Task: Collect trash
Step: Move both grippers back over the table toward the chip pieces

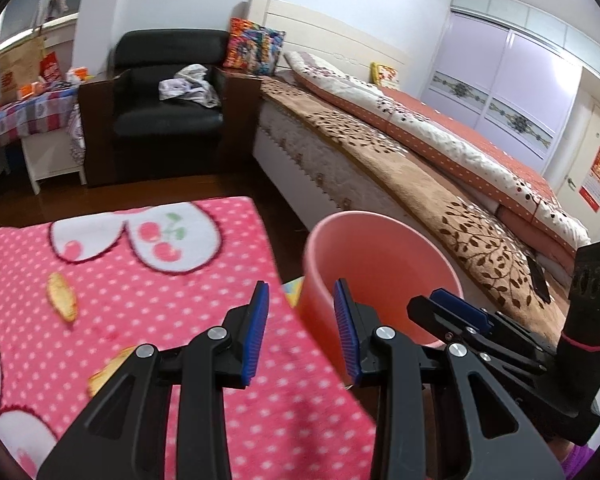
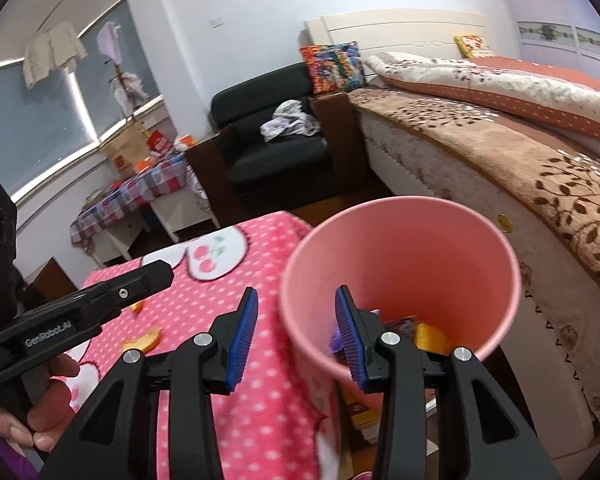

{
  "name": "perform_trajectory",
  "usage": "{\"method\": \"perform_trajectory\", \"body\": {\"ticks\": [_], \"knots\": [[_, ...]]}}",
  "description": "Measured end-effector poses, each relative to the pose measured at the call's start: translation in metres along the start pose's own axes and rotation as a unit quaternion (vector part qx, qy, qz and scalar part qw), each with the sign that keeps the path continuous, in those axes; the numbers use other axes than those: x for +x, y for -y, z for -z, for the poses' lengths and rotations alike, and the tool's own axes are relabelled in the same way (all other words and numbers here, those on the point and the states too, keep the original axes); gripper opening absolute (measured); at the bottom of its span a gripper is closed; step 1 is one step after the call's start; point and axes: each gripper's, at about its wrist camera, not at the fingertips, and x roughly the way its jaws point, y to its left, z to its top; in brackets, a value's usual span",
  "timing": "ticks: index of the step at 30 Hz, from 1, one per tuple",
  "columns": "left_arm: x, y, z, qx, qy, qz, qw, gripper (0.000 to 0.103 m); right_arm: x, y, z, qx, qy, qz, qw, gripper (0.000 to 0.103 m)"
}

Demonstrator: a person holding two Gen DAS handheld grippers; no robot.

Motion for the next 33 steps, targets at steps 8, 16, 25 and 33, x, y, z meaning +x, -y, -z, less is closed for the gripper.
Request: {"method": "perform_trajectory", "body": {"ticks": [8,16,25,33], "knots": [[-0.032,-0.043,0.015,-0.021,0.013,-0.035,0.9991,0.034,0.004,-0.05,0.017,-0.031,-0.019,-0.021,0.999,0.05],[-0.06,-0.089,0.037,-0.044,0.013,-0.072,0.9963,0.034,0.01,-0.076,0.029,-0.05,-0.037,-0.031,0.998,0.05],[-0.071,-0.125,0.068,-0.065,-0.016,-0.103,0.9925,0.034,0.024,-0.097,0.044,-0.066,-0.069,-0.047,0.994,0.05],[-0.071,-0.147,0.082,-0.088,-0.032,-0.116,0.9888,0.034,0.038,-0.114,0.054,-0.085,-0.093,-0.065,0.99,0.05]]}}
